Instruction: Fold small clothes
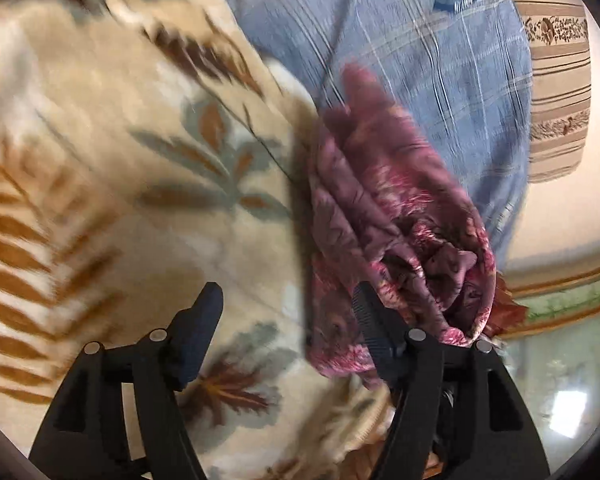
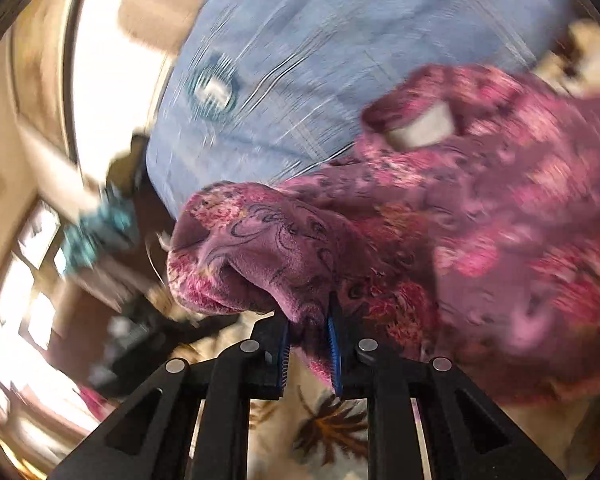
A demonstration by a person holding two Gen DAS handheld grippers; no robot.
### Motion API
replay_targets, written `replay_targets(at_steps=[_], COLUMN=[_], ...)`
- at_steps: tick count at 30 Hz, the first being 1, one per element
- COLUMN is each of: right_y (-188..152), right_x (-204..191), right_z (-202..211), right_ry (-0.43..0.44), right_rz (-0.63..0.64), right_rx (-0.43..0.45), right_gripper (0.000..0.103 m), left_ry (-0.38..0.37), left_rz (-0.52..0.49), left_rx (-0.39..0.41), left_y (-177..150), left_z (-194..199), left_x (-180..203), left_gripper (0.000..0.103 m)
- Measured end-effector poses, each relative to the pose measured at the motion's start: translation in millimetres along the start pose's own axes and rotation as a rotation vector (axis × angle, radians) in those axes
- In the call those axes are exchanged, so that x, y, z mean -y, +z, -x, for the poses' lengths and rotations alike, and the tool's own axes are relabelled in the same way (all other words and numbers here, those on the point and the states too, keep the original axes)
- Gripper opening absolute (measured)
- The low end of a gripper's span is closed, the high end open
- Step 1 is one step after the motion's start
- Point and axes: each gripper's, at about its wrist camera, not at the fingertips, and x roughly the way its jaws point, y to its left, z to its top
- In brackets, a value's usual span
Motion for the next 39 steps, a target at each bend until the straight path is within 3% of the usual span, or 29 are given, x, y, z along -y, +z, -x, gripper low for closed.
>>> replay_targets(at_steps=[3,6,10,13,17,18,19,21,22,24,28,32,36,37,39], right_y=[0,1,2,-1,-2,-3,-2,1,2,4,11,14,-7,-15,-25], right_x=[21,32,28,23,27,28,27,23,20,21,31,35,44,48,57], right_z=[23,33,34,31,28,29,29,28,28,28,39,85,130,142,163], right_ry=[-0.003,-0.002,-0.015,-0.016,-0.026,-0.024,-0.028,-0.054,-0.069,-0.075,-0.022,0.002,-0.021,-0.069,-0.164], right_rz=[-0.088,-0.135,-0.109,-0.081,-0.087,-0.092,-0.089,-0.057,-0.041,-0.046,-0.155,-0.182,-0.184,-0.186,-0.190], right_rx=[0.063,0.085,0.087,0.069,0.058,0.052,0.046,0.041,0.040,0.025,-0.022,0.095,0.225,0.265,0.329], right_gripper=[0.016,0.015,0.015,0.015,0.015,0.015,0.015,0.015,0.015,0.015,0.015,0.014,0.013,0.006,0.004], left_ry=[-0.009,0.010,0.011,0.003,0.072,0.152,0.248,0.336,0.356,0.329,0.309,0.257,0.288,0.306,0.330], left_rz=[-0.022,-0.050,-0.070,-0.027,0.008,-0.005,-0.015,-0.038,-0.034,-0.032,-0.158,-0.268,-0.409,-0.447,-0.483], left_rx=[-0.034,-0.008,-0.020,-0.065,-0.079,-0.095,-0.101,-0.086,-0.086,-0.054,-0.024,-0.010,-0.014,-0.017,-0.062], left_y=[-8,-13,-7,19,54,62,68,75,77,78,62,35,5,-4,-20], left_z=[-15,-16,-20,-47,-89,-103,-115,-127,-129,-121,-117,-121,-145,-156,-185], left_x=[5,11,31,55,80,85,87,90,91,101,157,223,279,288,294], left_gripper=[0.067,0.067,0.067,0.067,0.068,0.068,0.064,0.020,0.010,0.010,0.009,0.009,0.009,0.009,0.010])
